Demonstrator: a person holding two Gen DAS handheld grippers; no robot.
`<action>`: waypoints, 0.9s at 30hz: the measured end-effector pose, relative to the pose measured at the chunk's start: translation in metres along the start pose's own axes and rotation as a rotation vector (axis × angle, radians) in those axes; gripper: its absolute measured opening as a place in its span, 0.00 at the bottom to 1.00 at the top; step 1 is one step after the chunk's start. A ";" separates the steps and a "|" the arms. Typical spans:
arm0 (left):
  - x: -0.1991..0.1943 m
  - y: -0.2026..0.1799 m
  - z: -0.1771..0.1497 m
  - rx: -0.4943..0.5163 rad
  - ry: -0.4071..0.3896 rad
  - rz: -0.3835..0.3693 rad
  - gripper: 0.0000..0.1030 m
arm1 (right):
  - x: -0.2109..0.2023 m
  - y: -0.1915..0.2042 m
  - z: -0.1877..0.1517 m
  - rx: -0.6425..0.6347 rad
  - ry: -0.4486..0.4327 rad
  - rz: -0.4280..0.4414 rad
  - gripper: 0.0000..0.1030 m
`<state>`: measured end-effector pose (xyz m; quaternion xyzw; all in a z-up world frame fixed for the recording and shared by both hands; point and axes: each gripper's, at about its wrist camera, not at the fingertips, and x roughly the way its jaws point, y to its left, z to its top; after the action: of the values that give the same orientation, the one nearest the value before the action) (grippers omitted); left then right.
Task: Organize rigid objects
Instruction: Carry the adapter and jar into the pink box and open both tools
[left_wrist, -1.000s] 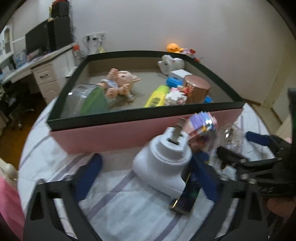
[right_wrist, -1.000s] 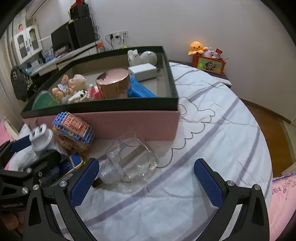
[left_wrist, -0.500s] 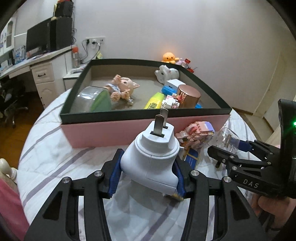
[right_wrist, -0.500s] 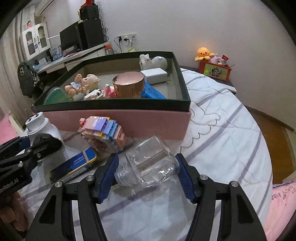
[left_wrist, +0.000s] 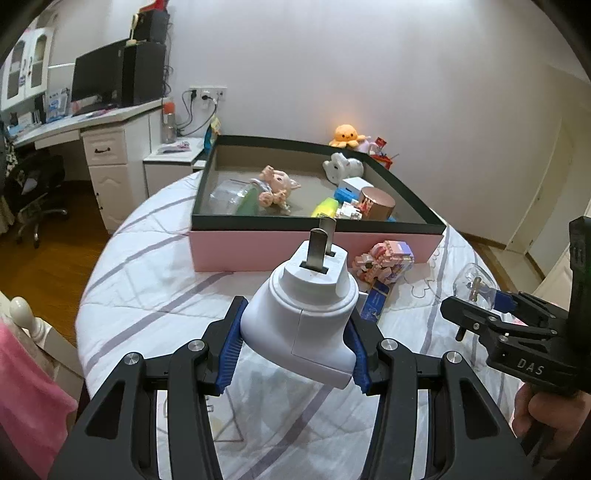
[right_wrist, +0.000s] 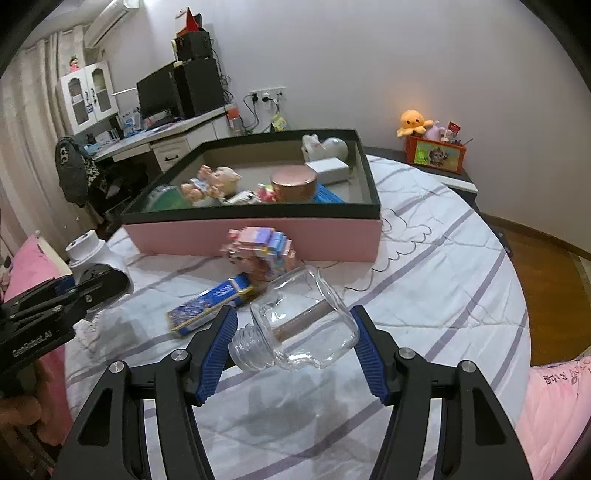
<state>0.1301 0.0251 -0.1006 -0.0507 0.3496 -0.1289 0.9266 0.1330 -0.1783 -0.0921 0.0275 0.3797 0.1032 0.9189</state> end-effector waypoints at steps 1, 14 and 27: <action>-0.003 0.001 0.000 -0.001 -0.006 0.001 0.49 | -0.001 0.002 0.000 -0.004 -0.004 0.001 0.62; -0.025 0.009 0.027 0.011 -0.089 0.015 0.49 | -0.021 0.012 0.033 -0.054 -0.084 0.020 0.62; -0.012 0.003 0.101 0.069 -0.187 0.026 0.49 | -0.015 0.010 0.107 -0.103 -0.170 0.007 0.62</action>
<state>0.1891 0.0315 -0.0175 -0.0263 0.2577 -0.1235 0.9579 0.1967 -0.1687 -0.0042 -0.0096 0.2946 0.1230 0.9476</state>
